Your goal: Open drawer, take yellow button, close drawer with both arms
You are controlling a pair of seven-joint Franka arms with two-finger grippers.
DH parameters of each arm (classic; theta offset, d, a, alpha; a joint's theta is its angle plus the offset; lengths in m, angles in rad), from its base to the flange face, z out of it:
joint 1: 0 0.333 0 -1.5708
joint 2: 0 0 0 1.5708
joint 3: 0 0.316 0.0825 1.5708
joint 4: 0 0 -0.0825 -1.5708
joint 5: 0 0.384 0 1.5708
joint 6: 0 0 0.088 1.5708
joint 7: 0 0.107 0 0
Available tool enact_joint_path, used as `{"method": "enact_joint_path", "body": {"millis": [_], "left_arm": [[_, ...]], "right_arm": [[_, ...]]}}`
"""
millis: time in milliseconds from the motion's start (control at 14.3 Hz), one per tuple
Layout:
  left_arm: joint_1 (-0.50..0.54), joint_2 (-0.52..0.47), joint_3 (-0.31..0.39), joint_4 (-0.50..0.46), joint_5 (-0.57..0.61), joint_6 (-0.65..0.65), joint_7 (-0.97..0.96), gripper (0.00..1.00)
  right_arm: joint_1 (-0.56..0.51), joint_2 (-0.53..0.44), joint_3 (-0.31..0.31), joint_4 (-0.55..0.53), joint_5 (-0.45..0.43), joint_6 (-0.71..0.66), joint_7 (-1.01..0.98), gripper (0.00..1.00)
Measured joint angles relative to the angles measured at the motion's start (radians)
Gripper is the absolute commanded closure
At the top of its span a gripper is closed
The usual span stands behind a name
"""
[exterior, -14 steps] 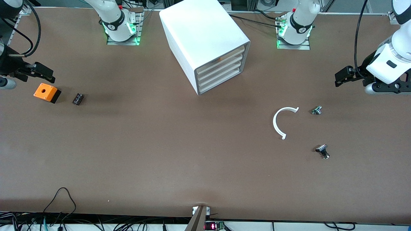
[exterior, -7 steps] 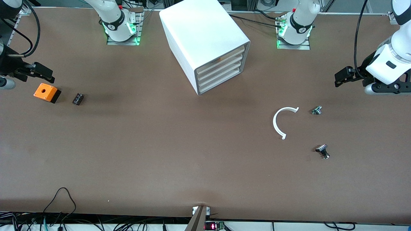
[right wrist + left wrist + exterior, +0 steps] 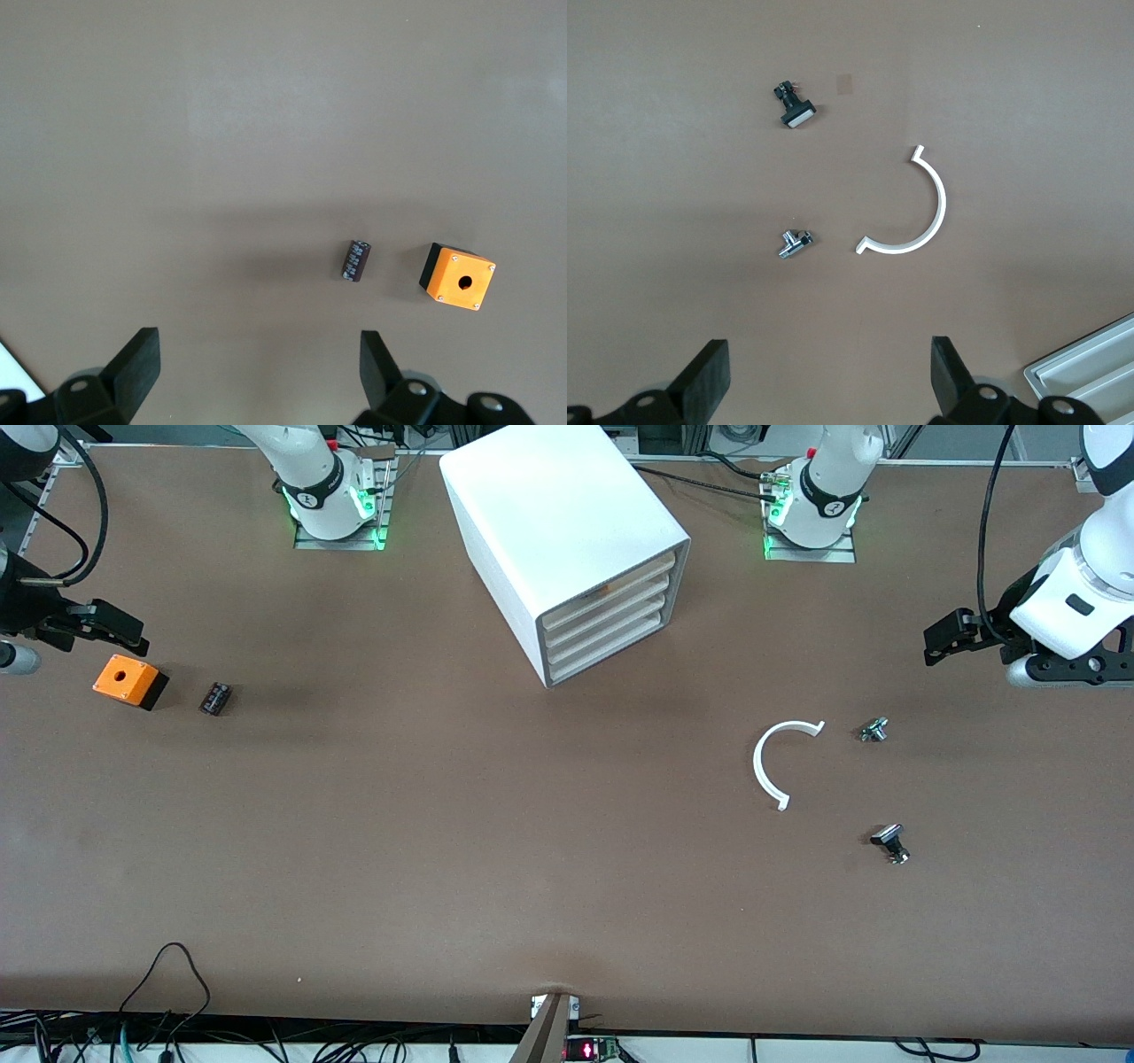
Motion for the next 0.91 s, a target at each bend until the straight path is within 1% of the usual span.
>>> {"method": "enact_joint_path", "body": {"millis": [419,909], "left_arm": [[0.000,0.000,0.001,0.000,0.000,0.000,0.000,0.00],[0.009,0.002,0.002,0.001,0.000,0.000,0.000,0.00]], "right_arm": [[0.013,0.042,0.012,0.035,0.009,0.005,-0.002,0.00],[0.057,0.045,0.014,0.037,0.008,-0.001,-0.003,0.00]]}}
